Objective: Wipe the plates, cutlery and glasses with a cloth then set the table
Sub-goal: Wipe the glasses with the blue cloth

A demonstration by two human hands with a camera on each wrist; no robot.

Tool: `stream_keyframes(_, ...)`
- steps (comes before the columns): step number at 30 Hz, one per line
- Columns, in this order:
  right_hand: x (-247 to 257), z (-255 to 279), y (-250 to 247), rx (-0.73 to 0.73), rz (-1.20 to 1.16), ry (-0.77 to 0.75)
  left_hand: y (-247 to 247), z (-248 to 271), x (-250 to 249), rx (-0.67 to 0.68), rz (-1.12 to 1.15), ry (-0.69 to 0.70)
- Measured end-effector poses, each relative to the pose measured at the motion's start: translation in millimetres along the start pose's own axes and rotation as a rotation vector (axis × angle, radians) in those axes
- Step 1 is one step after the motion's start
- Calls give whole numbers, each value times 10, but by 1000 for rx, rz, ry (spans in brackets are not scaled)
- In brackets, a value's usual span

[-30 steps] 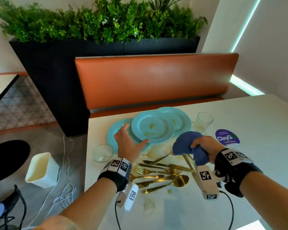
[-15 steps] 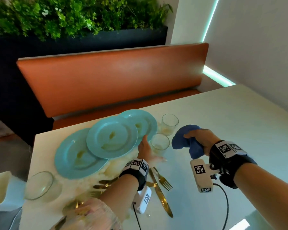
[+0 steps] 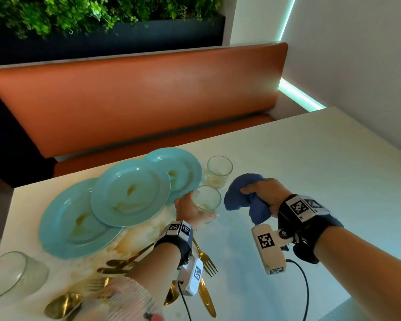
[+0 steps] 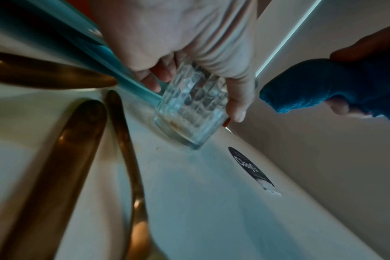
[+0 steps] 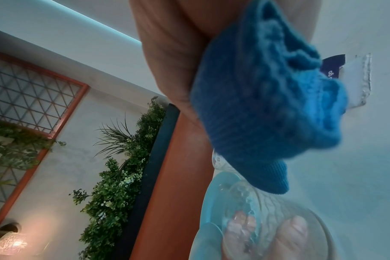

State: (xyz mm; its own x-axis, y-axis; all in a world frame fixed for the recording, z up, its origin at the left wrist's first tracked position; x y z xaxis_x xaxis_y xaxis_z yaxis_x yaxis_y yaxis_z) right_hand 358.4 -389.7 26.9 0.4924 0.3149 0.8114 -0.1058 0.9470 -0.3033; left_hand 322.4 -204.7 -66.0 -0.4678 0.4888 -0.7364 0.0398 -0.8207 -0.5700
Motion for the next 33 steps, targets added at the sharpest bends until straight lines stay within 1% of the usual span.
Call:
stream_keyframes(2,33,13,9,-34,13,-74,-20,42,-108,42,-27,32)
stream_keyframes(3,77,47,17,-56,21,-142,-45,79,-176,41,-42,58)
stream_keyframes(4,135,94,24,-78,46,-229,-51,92,-225,35,-57,89)
stream_keyframes(6,275,244,55,-109,207,-437,-101,187,-384,36,-54,157)
stream_keyframes(7,339,353,90,-97,326,-540,-138,244,-479,38,-28,199)
stream_keyframes(9,420,587,216,-1,603,-706,-223,356,-657,49,37,308)
stream_keyframes(10,440,692,293,68,735,-773,-269,410,-716,78,83,335)
stream_keyframes(11,455,778,349,126,837,-802,-329,473,-752,105,129,342)
stream_keyframes(12,489,865,383,169,907,-793,-392,523,-766,109,151,352)
stream_keyframes(13,524,938,406,213,961,-749,-454,566,-776,89,149,374)
stream_keyframes(14,550,1012,422,267,1018,-701,-506,608,-789,60,87,421)
stream_keyframes(16,555,1169,494,368,1173,-619,-610,730,-834,43,-86,527)
stream_keyframes(18,536,1290,590,380,1295,-579,-699,854,-872,29,-175,607)
stream_keyframes(20,529,1372,679,370,1340,-559,-776,967,-863,-10,-217,685)
stream_keyframes(21,528,1384,701,369,1285,-530,-816,1031,-847,-30,-232,725)
stream_keyframes(22,542,1413,714,374,1162,-489,-863,1104,-827,-51,-255,760)
stream_keyframes(23,548,1450,735,402,976,-438,-921,1179,-803,-100,-285,798)
stream_keyframes(25,578,1591,778,458,544,-368,-1024,1276,-736,-193,-303,823)
stream_keyframes(26,567,1660,808,487,456,-354,-1068,1299,-704,-215,-303,853)
stream_keyframes(27,550,1718,833,496,542,-387,-1107,1331,-676,-202,-309,862)
stream_keyframes(28,518,1774,858,489,765,-423,-1152,1379,-656,-158,-324,859)
stream_keyframes(29,475,1832,885,460,1053,-449,-1185,1435,-635,-90,-325,843)
stream_keyframes(30,444,1907,912,425,1300,-477,-1189,1483,-602,21,-317,798)
stream_keyframes(31,396,1985,952,412,1464,-510,-1187,1528,-567,99,-335,764)
stream_keyframes(32,352,2044,1002,403,1546,-524,-1182,1563,-539,136,-364,761)
stream_keyframes(33,324,2089,1032,392,1584,-525,-1181,1591,-516,139,-376,771)
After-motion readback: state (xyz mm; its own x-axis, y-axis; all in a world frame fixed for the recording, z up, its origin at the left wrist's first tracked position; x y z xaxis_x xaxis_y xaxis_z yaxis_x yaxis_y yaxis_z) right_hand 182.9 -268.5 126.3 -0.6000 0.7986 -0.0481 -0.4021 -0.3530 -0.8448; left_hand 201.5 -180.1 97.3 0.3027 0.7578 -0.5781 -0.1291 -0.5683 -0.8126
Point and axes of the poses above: each hand's wrist, its own z-axis away from the middle knuckle, its own y-axis out of the palm, x = y × z, the point moved 3 cm from there along -z, towards the middle knuckle, and after that the axes turned 6 degrees about -y, right-handed, at the moved point
